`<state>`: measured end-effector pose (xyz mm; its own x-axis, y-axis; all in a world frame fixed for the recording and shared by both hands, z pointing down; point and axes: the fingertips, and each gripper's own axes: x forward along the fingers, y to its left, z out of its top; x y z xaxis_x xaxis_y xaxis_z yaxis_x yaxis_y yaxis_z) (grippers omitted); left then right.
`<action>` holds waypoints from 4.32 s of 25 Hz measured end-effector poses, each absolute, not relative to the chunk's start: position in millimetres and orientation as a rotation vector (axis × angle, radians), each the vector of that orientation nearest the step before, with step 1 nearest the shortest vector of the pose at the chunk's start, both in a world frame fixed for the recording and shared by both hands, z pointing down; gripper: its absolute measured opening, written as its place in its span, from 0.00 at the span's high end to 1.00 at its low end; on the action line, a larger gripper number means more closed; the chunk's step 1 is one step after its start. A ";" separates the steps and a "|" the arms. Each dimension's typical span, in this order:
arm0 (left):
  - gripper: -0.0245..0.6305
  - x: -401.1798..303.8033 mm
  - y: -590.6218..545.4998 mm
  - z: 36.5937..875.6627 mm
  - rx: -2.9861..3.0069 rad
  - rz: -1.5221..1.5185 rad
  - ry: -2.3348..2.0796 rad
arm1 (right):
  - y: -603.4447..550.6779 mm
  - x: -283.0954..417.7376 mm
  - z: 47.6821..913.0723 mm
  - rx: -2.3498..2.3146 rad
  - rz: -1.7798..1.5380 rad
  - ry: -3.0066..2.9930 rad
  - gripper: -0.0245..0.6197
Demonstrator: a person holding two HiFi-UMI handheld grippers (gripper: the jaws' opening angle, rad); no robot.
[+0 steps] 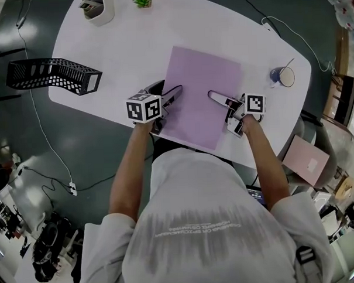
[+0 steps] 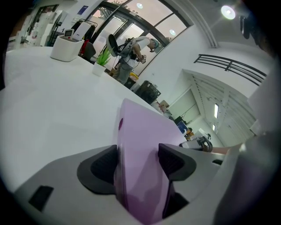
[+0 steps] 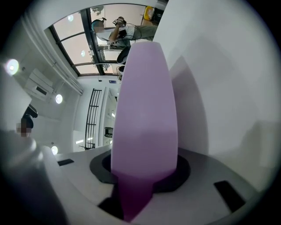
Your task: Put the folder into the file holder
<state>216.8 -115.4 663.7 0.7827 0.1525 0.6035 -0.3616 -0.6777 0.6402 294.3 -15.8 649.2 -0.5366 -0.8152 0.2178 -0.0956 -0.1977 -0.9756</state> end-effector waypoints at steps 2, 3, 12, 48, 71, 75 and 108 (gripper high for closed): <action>0.50 217.5 -115.7 661.8 2.179 0.808 -0.134 | -14.4 294.6 645.4 -1.090 -1.770 1.542 0.71; 0.50 217.5 -116.3 659.4 2.190 0.792 -0.127 | -13.8 294.9 642.4 -1.103 -1.760 1.546 0.71; 0.67 221.1 -137.8 594.5 2.442 0.598 -0.224 | -19.4 316.8 586.4 -1.318 -1.513 1.775 0.71; 0.94 27.3 -80.6 364.4 2.783 0.397 -1.266 | 23.6 287.2 380.7 -1.826 -0.480 2.391 0.72; 0.94 -99.5 -180.2 361.8 2.709 0.393 -1.413 | -124.9 159.0 342.0 -1.725 -0.394 2.537 0.72; 0.94 -123.1 -203.0 359.9 2.721 0.382 -1.392 | -154.4 134.0 330.4 -1.738 -0.359 2.535 0.72; 0.94 -223.9 -327.8 388.6 2.608 0.371 -1.397 | -345.2 65.1 325.9 -1.769 -0.329 2.444 0.72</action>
